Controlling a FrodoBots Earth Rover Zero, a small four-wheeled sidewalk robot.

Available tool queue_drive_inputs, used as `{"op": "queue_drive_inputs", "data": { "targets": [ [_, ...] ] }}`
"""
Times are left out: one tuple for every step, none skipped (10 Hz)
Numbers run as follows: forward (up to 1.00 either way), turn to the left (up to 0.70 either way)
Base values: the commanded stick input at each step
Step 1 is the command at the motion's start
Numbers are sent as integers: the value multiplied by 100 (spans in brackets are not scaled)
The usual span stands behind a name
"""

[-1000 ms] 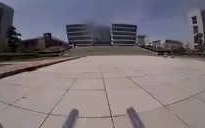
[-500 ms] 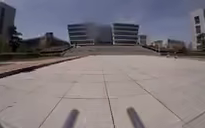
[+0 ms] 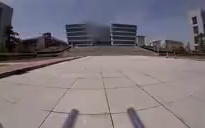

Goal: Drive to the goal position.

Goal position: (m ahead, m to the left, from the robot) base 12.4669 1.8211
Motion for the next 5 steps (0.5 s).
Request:
{"op": "queue_drive_inputs", "data": {
  "targets": [
    [70,0],
    [70,0],
    [70,0],
    [70,0],
    [70,0]
  ]
}}
